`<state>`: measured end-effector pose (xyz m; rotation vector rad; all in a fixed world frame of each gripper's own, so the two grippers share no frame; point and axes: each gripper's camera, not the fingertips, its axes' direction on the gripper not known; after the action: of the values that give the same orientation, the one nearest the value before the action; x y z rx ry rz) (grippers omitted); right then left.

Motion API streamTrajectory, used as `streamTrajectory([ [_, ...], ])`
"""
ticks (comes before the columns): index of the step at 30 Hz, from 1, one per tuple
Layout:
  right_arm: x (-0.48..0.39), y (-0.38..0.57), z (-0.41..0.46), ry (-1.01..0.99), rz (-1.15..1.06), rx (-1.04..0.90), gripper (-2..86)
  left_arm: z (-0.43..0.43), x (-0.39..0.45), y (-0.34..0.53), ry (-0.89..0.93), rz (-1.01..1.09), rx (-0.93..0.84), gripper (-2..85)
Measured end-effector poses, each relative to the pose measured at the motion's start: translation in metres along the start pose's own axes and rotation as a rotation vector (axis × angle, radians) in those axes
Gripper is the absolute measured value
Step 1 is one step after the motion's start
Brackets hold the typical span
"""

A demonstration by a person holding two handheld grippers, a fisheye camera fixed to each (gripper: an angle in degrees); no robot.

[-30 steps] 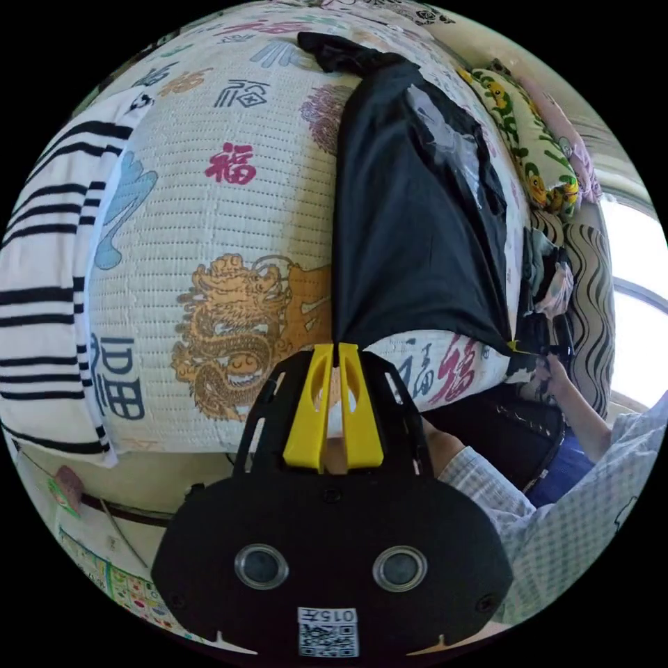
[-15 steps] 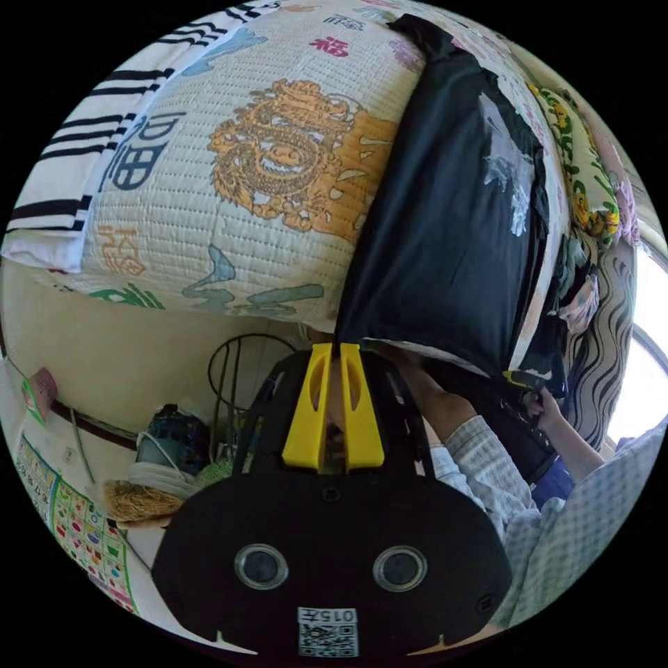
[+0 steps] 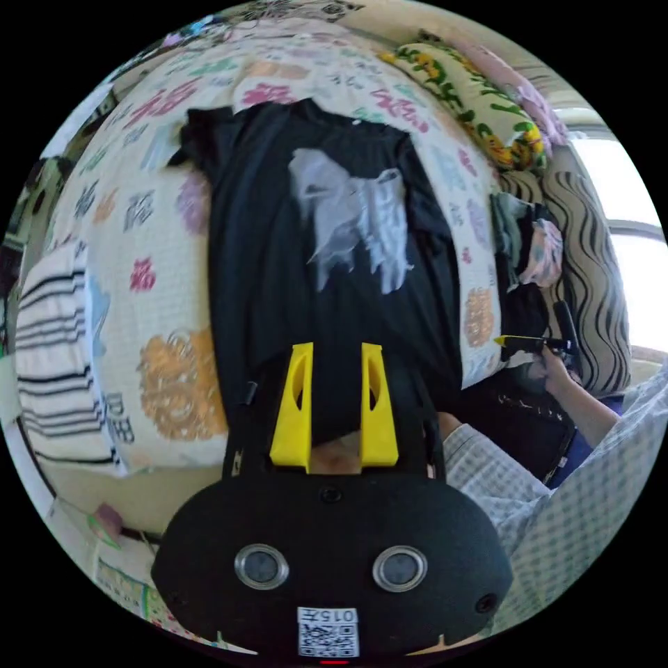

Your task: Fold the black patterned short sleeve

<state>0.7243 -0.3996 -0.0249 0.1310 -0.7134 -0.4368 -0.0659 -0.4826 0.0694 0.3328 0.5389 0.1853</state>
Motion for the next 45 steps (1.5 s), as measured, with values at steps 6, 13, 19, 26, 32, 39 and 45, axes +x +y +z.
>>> streamTrajectory([
  [6,-0.031,-0.062,0.005,-0.067,-0.147,0.082,7.3,0.081,0.085,-0.124,0.078,0.223,0.072,12.9],
  [13,-0.029,-0.082,-0.001,-0.152,-0.116,0.105,7.0,0.165,0.138,-0.182,-0.132,0.461,-0.130,9.0],
  [19,-0.034,-0.098,-0.017,-0.144,-0.144,0.129,7.0,0.109,0.085,-0.196,0.151,0.251,0.078,1.4],
  [26,-0.049,-0.120,-0.011,-0.150,-0.152,0.081,8.9,0.111,0.031,-0.202,0.232,0.074,0.028,11.2],
  [32,-0.041,-0.112,-0.012,-0.184,-0.066,0.033,8.3,0.152,0.041,-0.215,0.301,0.051,-0.044,10.8],
  [39,-0.059,-0.127,-0.018,-0.120,-0.095,0.021,8.3,0.171,0.047,-0.240,0.393,0.006,0.003,0.4],
  [45,-0.082,-0.133,-0.023,-0.110,-0.118,0.044,8.4,0.129,0.019,-0.244,0.362,-0.074,0.141,-0.7],
])
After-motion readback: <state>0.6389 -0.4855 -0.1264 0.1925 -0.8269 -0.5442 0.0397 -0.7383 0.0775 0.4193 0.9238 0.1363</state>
